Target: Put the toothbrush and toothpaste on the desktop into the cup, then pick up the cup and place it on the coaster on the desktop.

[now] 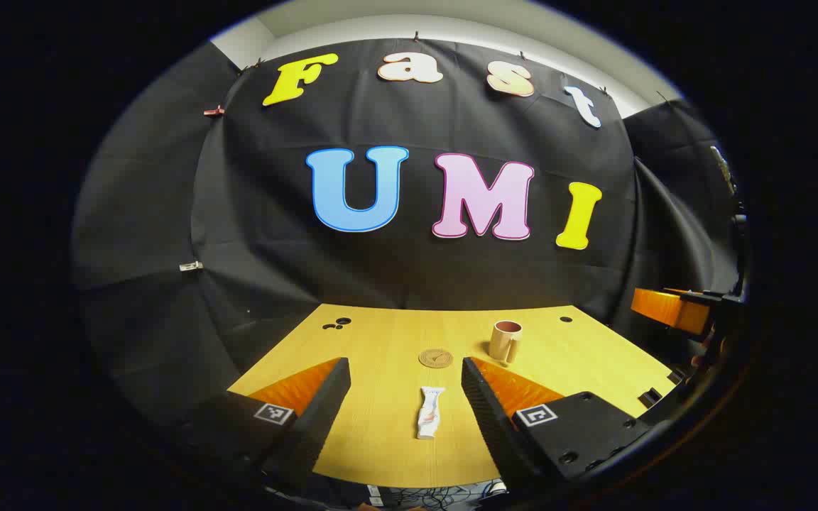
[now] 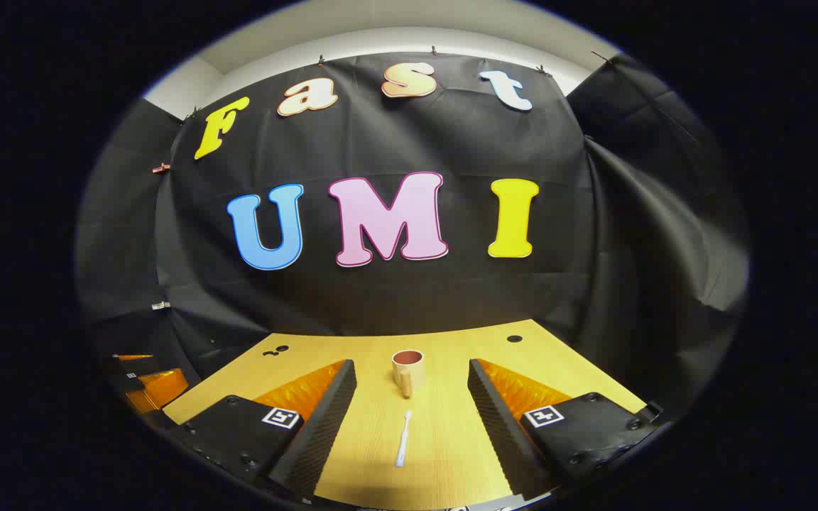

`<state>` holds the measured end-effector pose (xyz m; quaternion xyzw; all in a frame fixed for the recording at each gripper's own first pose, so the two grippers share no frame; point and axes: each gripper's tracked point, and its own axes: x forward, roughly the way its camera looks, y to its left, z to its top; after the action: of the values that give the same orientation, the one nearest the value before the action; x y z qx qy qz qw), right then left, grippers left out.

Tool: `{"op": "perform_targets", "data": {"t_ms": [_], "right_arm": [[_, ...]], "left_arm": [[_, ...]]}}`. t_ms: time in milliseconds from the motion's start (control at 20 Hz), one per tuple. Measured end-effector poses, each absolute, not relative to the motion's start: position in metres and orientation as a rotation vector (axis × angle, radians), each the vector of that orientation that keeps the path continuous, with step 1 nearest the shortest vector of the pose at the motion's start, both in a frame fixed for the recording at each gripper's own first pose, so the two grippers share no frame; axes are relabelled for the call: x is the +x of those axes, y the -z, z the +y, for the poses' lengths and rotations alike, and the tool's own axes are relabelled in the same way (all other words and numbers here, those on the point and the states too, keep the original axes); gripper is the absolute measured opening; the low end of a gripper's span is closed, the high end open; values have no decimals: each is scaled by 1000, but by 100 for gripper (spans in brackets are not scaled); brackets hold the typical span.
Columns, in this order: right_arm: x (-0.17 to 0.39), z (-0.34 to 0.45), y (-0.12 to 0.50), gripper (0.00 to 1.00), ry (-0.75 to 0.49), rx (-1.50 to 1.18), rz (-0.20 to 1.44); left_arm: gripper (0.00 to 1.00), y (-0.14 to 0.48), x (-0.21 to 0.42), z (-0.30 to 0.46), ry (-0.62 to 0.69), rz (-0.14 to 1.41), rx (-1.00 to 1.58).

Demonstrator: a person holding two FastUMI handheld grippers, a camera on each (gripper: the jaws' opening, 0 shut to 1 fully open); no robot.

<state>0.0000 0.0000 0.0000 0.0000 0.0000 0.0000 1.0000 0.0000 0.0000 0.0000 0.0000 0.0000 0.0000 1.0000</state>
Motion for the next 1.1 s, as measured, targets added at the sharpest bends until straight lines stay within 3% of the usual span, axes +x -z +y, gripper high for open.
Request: {"op": "perform_targets", "data": {"t_ms": [800, 1100], "right_arm": [[50, -14, 26, 98, -72, 8, 124], [71, -35, 28, 98, -31, 5, 133]], "left_arm": [[98, 23, 56, -36, 33, 106, -4], [98, 24, 74, -43, 36, 127, -13]]}}
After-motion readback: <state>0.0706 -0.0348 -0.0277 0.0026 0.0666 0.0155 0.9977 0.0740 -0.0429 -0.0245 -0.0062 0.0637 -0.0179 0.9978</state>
